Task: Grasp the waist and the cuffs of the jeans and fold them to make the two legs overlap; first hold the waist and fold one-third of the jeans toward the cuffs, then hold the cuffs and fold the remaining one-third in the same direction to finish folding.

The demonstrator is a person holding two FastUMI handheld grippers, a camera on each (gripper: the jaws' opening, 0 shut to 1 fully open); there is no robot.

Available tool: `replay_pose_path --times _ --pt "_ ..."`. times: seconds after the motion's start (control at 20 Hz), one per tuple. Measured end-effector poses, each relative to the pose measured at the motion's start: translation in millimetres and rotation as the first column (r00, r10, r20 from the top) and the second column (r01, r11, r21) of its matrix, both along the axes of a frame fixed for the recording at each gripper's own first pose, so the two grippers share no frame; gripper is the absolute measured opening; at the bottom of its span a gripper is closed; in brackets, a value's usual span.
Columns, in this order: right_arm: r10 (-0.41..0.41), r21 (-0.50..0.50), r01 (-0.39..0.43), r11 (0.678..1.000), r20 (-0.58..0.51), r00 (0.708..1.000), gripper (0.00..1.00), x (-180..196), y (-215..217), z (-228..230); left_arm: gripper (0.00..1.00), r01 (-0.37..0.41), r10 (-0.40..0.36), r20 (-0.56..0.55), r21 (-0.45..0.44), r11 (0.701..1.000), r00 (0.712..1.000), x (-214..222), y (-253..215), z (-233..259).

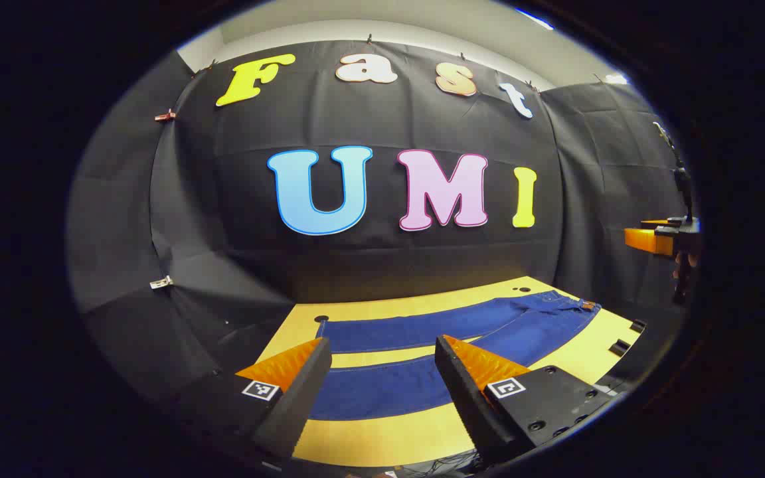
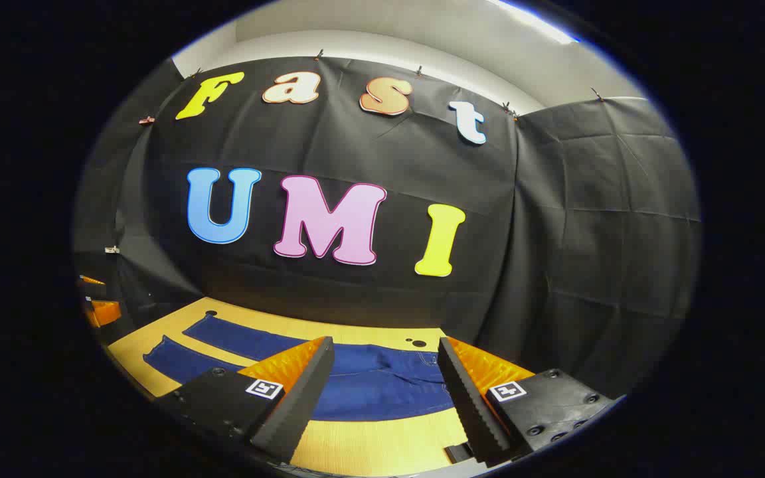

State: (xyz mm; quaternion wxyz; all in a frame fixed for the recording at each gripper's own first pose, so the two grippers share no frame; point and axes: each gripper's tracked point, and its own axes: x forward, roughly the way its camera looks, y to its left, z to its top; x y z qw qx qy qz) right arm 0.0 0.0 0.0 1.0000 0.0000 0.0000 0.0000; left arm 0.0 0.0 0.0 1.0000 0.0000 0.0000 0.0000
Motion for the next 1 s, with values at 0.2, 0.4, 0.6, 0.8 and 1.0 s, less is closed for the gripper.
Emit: replay_pose_path --times 0.2,0.4,0.6,0.8,1.0 --pt "-0.026 0.015 0.026 1.000 0.008 1.000 0.96 -9.8 -10.7 3.4 0.98 0.001 -0.001 0.006 -0.031 1.000 1.000 -7.9 0.0 -2.8" --pt "-0.037 -0.013 0.037 0.999 0.010 0.999 0.96 -7.3 -20.9 -4.3 0.98 -0.018 0.018 0.001 -0.021 1.000 1.000 -8.9 -1.4 -6.4" --pt "-0.001 0.021 0.002 1.000 -0.023 1.000 0.96 10.7 -16.1 -17.0 0.98 -0.045 0.045 -0.004 0.003 0.999 0.999 -5.1 -2.1 -9.7" --pt "0.011 0.001 -0.011 1.000 0.003 1.000 0.96 15.5 -14.1 -9.7 0.98 -0.040 0.040 -0.010 -0.035 0.999 0.999 -3.2 -12.5 -11.7" --pt "0.017 -0.041 -0.017 0.999 -0.010 1.000 0.96 10.5 -14.3 -21.2 0.97 -0.041 0.041 -0.001 -0.005 0.999 0.999 -9.6 -10.6 -9.5"
